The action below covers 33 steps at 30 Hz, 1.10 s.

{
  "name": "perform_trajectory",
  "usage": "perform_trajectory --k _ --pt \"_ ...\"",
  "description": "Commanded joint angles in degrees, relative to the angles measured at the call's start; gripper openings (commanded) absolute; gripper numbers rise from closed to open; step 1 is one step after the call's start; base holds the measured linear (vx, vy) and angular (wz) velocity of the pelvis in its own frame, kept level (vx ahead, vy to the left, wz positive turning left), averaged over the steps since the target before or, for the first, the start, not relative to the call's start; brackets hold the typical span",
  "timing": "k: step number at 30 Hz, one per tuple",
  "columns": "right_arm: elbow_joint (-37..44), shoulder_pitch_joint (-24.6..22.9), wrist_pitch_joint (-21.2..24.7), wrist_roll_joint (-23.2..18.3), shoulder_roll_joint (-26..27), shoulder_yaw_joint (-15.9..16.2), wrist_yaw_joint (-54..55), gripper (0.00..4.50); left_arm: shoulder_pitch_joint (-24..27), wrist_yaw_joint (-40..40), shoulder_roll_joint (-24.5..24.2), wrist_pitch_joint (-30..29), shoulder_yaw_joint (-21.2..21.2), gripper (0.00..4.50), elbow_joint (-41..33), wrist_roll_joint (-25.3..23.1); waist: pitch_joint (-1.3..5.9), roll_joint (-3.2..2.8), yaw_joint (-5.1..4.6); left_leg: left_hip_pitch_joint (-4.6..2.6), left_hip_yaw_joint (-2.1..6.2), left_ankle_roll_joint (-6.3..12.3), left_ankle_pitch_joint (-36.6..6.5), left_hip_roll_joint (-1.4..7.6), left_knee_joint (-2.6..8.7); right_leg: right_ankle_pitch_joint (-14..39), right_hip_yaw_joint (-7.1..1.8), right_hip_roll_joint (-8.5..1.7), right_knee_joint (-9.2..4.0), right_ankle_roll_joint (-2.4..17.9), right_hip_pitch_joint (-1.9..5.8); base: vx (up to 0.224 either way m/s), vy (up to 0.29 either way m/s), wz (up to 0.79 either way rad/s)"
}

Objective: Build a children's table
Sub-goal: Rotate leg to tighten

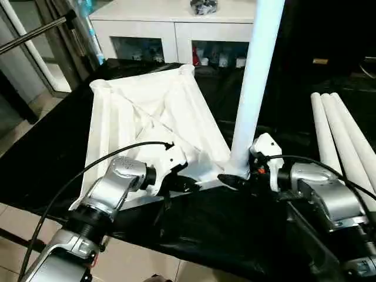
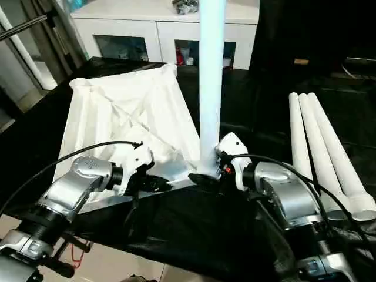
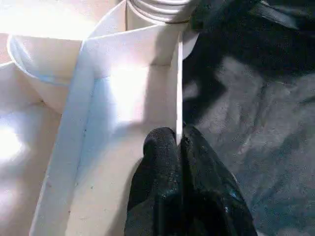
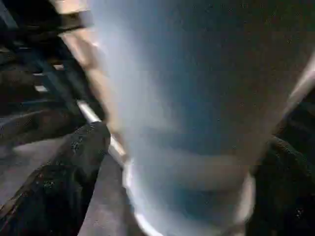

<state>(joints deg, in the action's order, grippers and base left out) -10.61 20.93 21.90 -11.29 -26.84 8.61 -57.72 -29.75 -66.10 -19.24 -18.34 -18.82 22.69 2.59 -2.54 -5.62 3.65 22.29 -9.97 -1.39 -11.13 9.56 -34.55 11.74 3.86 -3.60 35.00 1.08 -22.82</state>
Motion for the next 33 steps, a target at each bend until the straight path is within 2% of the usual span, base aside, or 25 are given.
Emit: perform_trajectory --k 1,2,4,8,10,14,16,20,23,33 --pt "1.9 -0.47 0.77 -0.8 -0.63 0.5 -1.53 4.21 0.18 -2.07 -0.16 0.72 -0.02 0.0 -1.87 2.0 3.79 1.09 0.05 -0.8 1.37 6.2 -4.7 3.78 3.36 3.64 -2.91 -5.01 -3.76 13.32 3.24 0.0 0.0 0.0" --pt "1.93 -0.48 0.8 -0.82 -0.63 0.5 -1.54 4.21 0.2 -2.08 -0.15 0.72 0.01 0.0 -1.89 2.02 3.83 1.1 0.06 -0.75 1.36 6.4 -4.26 3.74 3.3 2.96 -2.91 -5.04 -3.71 13.4 3.27 0.0 0.0 0.0" --pt "1.83 -0.67 0.82 -0.71 -0.54 0.72 -1.5 3.94 0.7 -2.52 -0.14 0.58 0.22 0.0 -2.42 2.41 3.89 1.12 0.07 -0.73 1.37 6.94 -3.57 3.68 3.21 2.2 -2.8 -5.02 -3.62 13.67 3.23 0.0 0.0 0.0" --pt "1.83 -0.96 0.87 -0.59 -0.26 1.11 -1.39 3.78 1.14 -2.71 0.09 0.33 0.36 0.0 -2.84 2.94 3.89 1.22 0.13 -0.69 1.31 6.86 -3.7 3.6 3.13 3.48 -2.79 -5.04 -3.76 13.47 3.31 0.0 0.0 0.0" --pt "1.98 -1.14 1.0 -0.73 -0.15 1.26 -1.26 3.45 1.31 -2.73 0.28 0.2 0.52 0.0 -2.95 3.32 3.91 1.23 0.1 -0.74 1.34 6.9 -3.53 3.65 3.12 3.42 -2.74 -4.91 -3.66 13.46 3.22 0.0 0.0 0.0" --pt "2.59 -1.77 1.64 -1.16 -0.05 1.68 -1.41 3.27 1.7 -2.33 1.09 -0.23 1.45 0.0 -2.97 4.45 3.88 1.24 0.12 -0.72 1.34 6.95 -3.66 3.62 3.09 3.86 -2.74 -4.92 -3.7 13.33 3.24 0.0 0.0 0.0" --pt "2.68 -1.97 1.8 -1.19 -0.09 1.87 -1.62 3.0 1.8 -2.09 1.42 -0.48 1.97 0.0 -2.96 4.91 3.9 1.34 0.1 -0.73 1.3 6.89 -3.71 3.59 3.07 4.14 -2.74 -4.94 -3.74 13.27 3.26 0.0 0.0 0.0" --pt "2.79 -2.22 1.87 -1.21 -0.08 1.96 -1.69 2.76 1.91 -1.63 1.57 -0.31 2.2 0.0 -2.92 4.89 3.99 1.32 0.15 -0.7 1.31 7.28 -2.81 3.55 2.93 3.26 -2.74 -4.91 -3.58 13.32 3.27 0.0 0.0 0.0" --pt "2.9 -2.49 2.0 -1.21 0.0 2.11 -1.68 2.73 2.09 -1.14 1.84 -0.21 2.35 0.0 -2.83 5.02 3.97 1.49 0.13 -0.67 1.28 7.5 -2.68 3.54 2.9 3.36 -2.7 -4.87 -3.58 13.27 3.26 0.0 0.0 0.0" --pt "3.25 -3.54 2.55 -1.29 0.56 2.51 -1.34 2.72 2.75 0.43 3.04 -0.13 3.37 0.0 -2.99 5.43 3.98 1.46 0.17 -0.67 1.29 7.47 -2.91 3.46 2.83 5.15 -2.7 -4.89 -3.7 12.57 3.28 0.0 0.0 0.0"
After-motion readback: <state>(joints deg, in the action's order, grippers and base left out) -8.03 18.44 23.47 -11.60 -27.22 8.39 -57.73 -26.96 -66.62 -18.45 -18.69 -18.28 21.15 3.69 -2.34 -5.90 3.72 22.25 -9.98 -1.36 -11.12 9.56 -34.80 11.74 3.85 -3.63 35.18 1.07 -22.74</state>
